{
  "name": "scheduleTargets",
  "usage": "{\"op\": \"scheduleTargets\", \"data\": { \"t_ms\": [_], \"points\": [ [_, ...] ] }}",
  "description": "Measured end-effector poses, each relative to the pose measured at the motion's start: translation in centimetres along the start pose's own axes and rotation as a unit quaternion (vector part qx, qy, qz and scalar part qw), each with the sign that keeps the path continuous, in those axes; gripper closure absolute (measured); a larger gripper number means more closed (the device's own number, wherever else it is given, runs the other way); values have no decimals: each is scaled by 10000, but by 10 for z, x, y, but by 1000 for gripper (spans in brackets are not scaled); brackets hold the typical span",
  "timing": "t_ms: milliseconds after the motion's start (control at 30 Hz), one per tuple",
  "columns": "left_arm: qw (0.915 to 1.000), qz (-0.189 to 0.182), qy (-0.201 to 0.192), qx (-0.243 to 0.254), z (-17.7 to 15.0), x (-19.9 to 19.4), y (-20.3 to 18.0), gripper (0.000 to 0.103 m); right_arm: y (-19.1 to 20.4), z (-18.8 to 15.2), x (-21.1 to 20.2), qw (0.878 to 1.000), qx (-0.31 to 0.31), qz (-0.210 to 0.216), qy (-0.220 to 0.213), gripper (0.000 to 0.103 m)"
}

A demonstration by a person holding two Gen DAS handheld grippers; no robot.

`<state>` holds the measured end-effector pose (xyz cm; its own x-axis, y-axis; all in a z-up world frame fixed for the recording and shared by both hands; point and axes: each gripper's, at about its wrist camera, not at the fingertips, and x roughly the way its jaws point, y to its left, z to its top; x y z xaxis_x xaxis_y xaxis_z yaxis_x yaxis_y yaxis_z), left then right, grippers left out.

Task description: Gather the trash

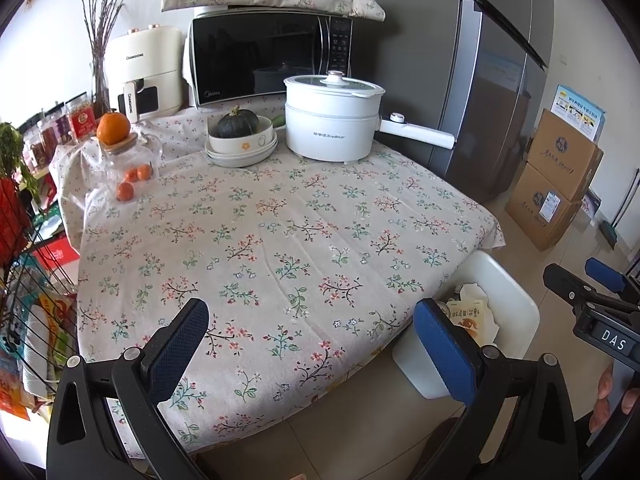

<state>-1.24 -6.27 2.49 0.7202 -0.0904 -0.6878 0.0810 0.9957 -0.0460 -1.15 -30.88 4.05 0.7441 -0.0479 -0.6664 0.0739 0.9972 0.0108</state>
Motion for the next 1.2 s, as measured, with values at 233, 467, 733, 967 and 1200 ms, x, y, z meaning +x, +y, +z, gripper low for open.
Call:
{"op": "scheduleTargets", "data": {
  "t_ms": [233,467,733,967,1200],
  "points": [
    [10000,-4,3,41,-1,0,-2,0,-1,1,0,10000,35,0,3,7],
    [10000,13,-31,28,0,-1,-2,0,-3,0,0,10000,64,-12,-9,7],
    [10000,39,-56,46,1,-3,-3,0,-4,0,0,10000,89,-24,-3,7],
    [9999,67,-76,71,3,-4,-3,0,-4,0,0,10000,94,-24,-6,7],
    [10000,-2,-54,44,5,-3,-2,0,-5,0,-1,9999,102,-39,-5,7]
  ]
}}
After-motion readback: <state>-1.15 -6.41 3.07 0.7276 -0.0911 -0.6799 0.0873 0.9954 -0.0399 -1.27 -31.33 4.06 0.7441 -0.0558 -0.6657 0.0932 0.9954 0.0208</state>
